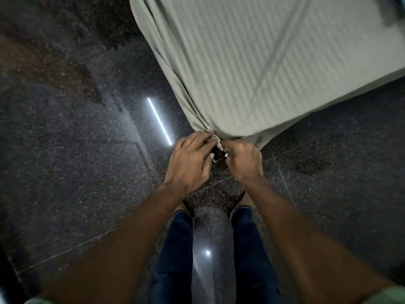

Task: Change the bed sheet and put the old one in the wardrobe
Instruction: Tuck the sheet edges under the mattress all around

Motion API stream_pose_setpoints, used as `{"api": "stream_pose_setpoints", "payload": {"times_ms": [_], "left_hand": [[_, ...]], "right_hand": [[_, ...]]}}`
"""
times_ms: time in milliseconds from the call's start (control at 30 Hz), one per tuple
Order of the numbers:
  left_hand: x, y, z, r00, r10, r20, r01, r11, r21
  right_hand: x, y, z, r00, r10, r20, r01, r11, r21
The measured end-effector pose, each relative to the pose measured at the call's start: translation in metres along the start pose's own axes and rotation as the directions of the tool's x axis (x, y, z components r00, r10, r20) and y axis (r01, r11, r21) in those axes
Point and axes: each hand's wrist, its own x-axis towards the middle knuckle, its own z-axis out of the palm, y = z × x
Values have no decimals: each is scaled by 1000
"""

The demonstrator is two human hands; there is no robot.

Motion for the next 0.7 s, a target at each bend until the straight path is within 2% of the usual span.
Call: {"api": "stream_pose_setpoints", "payload": {"times_ms": [100, 200, 267, 300, 367, 400, 433, 467, 500, 567, 600, 667, 700], "left_hand": [[20, 11, 1, 999, -9, 41, 2, 985, 172], [47, 24, 4, 980, -39, 198, -43, 918, 395], [61, 32, 6, 929, -106, 355, -91, 864, 495], [67, 35, 6, 897, -149, 416, -101, 847, 522], [76, 36, 1, 858, -183, 480, -106, 851, 515], [78, 34, -3, 862, -167, 479, -102, 867, 487], [78, 31, -9, 881, -134, 453, -90, 894, 440], [76, 27, -16, 912, -100, 398, -62, 925, 375], [70, 23, -20, 947, -77, 312, -22, 953, 302], [49, 21, -23, 992, -74, 98, 60, 989, 137], [37, 25, -21, 995, -100, 15, 99, 994, 55], [17, 33, -12, 984, -176, -36, 174, 984, -39], [12, 33, -6, 977, -210, -36, 208, 977, -50]], "right_hand": [[15, 6, 5, 984, 80, 156, -66, 994, -89], [22, 22, 31, 902, 155, 402, -127, 987, -97], [21, 32, 46, 815, 82, 573, -134, 990, 49], [20, 34, 48, 802, 35, 597, -185, 964, 192], [12, 32, 43, 845, 99, 526, -379, 803, 459], [8, 30, 40, 880, 207, 427, -429, 734, 527], [3, 30, 39, 911, 303, 280, -411, 732, 544], [-3, 30, 39, 913, 360, 193, -403, 721, 563], [-6, 28, 40, 915, 361, 182, -389, 665, 637], [-8, 17, 35, 913, 281, 297, -400, 461, 792], [-4, 12, 34, 889, 254, 382, -453, 354, 818], [7, 7, 34, 816, 238, 527, -571, 189, 799], [15, 6, 38, 786, 236, 571, -610, 157, 776]]}}
